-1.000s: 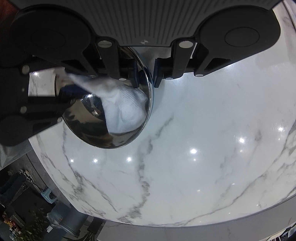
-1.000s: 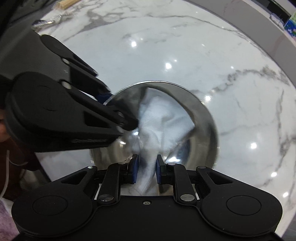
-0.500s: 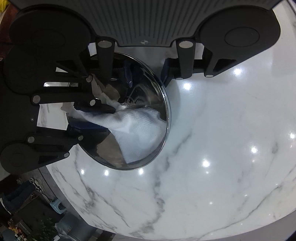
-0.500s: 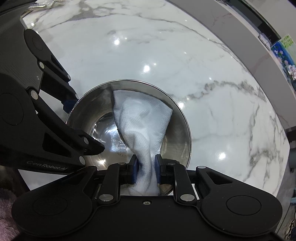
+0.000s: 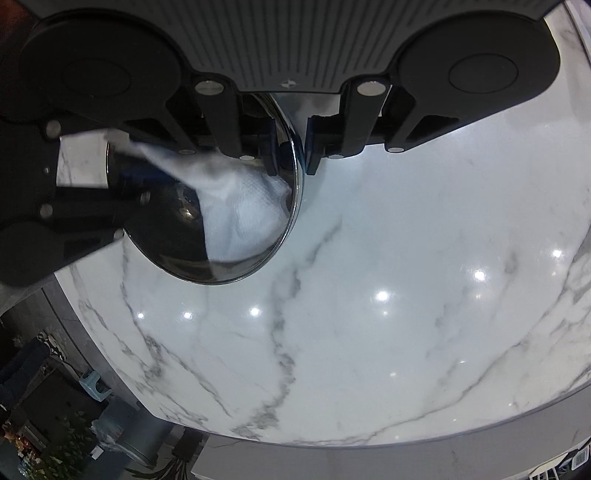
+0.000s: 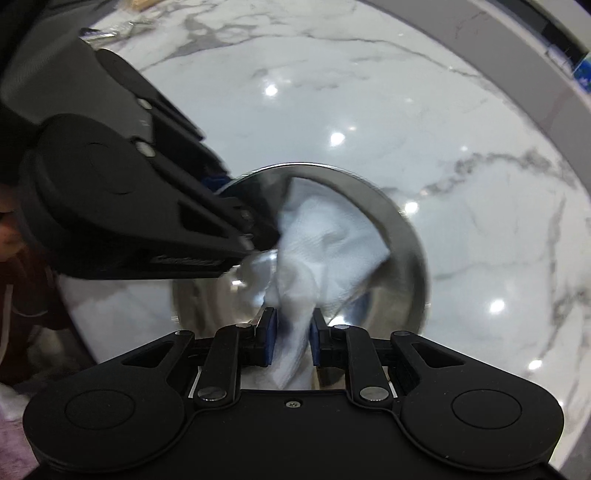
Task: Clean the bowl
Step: 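Lift the cloth out of the bowl with the right tool, then hold the bowl with the left tool while the right tool holds the cloth beside it, then hold the bowl rim with the left tool while the right tool keeps the cloth beside the bowl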
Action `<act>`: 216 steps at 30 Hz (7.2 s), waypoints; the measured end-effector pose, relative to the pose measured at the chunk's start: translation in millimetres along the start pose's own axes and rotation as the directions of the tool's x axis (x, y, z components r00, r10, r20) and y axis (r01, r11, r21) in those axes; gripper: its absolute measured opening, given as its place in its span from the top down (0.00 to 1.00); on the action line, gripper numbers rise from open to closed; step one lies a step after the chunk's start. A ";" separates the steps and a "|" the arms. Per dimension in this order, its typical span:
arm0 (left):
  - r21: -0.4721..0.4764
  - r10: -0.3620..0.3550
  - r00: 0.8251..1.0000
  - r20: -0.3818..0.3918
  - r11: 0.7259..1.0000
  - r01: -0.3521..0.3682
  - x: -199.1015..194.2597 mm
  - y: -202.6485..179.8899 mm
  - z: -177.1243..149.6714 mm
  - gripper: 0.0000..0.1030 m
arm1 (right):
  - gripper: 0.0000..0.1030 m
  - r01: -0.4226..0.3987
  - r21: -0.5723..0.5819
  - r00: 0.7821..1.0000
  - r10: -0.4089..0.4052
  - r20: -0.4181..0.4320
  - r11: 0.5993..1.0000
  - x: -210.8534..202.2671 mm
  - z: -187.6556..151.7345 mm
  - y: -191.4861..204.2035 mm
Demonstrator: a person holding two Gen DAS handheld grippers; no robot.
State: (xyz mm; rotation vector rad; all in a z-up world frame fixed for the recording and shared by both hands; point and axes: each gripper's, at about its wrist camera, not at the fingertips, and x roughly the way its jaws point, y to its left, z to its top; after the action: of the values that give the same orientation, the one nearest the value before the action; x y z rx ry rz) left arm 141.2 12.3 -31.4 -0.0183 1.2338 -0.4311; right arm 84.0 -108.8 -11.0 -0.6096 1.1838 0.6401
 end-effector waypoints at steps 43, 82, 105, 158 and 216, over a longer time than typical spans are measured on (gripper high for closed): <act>-0.207 0.123 0.991 0.050 0.972 -0.110 -14.4 -18.9 -20.1 0.86 | 0.85 -0.828 0.549 0.555 0.298 0.776 0.113 25.8 -170.3 -158.3; -0.329 0.304 0.953 -0.002 0.899 -0.288 -2.1 -22.2 8.4 0.88 | 0.87 -0.773 0.624 0.626 0.295 0.722 0.114 70.8 -127.8 -168.1; -0.341 0.316 0.949 -0.013 0.891 -0.301 -2.5 -32.8 6.0 0.88 | 0.87 -0.727 0.675 0.667 0.362 0.651 0.124 85.3 -154.8 -148.2; -0.301 0.358 0.934 0.011 0.892 -0.338 -7.8 -41.1 7.1 0.84 | 0.87 -0.699 0.679 0.711 0.324 0.624 0.225 78.0 -123.4 -146.0; -0.322 0.357 0.934 0.014 0.886 -0.333 -3.7 -26.7 13.1 0.92 | 0.87 -0.749 0.631 0.654 0.378 0.655 0.203 68.9 -159.7 -143.3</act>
State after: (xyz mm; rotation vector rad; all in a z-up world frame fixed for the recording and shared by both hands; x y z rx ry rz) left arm 144.0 -13.8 -17.0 -0.0854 1.1929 0.0814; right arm 104.3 -312.4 -105.4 0.9430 1.1728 0.6095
